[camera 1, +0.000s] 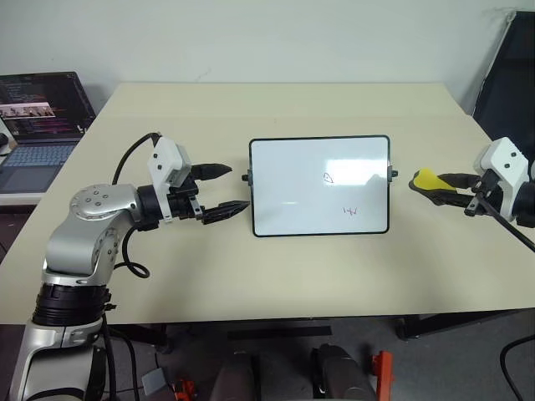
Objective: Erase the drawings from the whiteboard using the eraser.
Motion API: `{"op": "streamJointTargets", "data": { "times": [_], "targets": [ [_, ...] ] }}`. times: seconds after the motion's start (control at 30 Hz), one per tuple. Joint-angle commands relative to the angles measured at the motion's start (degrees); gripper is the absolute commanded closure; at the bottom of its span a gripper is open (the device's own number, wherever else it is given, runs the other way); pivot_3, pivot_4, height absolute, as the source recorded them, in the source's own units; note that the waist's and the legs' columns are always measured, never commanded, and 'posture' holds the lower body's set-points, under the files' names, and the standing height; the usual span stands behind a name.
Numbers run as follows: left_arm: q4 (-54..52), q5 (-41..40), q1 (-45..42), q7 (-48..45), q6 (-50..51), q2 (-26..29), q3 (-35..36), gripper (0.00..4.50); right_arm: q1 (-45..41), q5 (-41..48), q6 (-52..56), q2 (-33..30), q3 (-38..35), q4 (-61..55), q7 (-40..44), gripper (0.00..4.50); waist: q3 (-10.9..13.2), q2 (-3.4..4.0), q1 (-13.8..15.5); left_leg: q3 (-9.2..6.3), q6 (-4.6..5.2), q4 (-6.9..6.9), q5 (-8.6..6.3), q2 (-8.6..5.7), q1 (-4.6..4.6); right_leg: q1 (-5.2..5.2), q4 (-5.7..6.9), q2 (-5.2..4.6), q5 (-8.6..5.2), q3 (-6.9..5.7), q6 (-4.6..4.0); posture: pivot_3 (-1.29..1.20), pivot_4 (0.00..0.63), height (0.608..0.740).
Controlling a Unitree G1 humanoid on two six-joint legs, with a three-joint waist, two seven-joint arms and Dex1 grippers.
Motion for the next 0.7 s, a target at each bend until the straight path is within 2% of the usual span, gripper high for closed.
{"op": "streamJointTargets", "data": {
  "times": [0.03, 0.7],
  "targets": [
    [-1.73, -0.48, -0.41, 0.38, -0.18, -0.06, 0.49, 0.0, -1.11, 0.89, -0.18, -0.62, -1.28, -0.92, -0.46, 3.41, 0.0, 0.0, 0.02, 0.0, 0.0, 0.0, 0.0, 0.0, 0.0, 0.0, 0.0, 0.0, 0.0, 0.0, 0.0, 0.0, 0.15, 0.74],
    [-1.42, -0.19, -0.3, 1.31, -0.44, -0.59, 0.4, 0.0, -2.45, 1.52, 0.81, 0.47, 0.29, -1.69, -0.96, 3.41, 0.0, 0.0, 0.04, 0.0, 0.0, 0.0, 0.0, 0.0, -0.01, 0.0, 0.0, -0.01, 0.01, 0.0, -0.01, 0.0, 0.15, 0.74]
  ]
}}
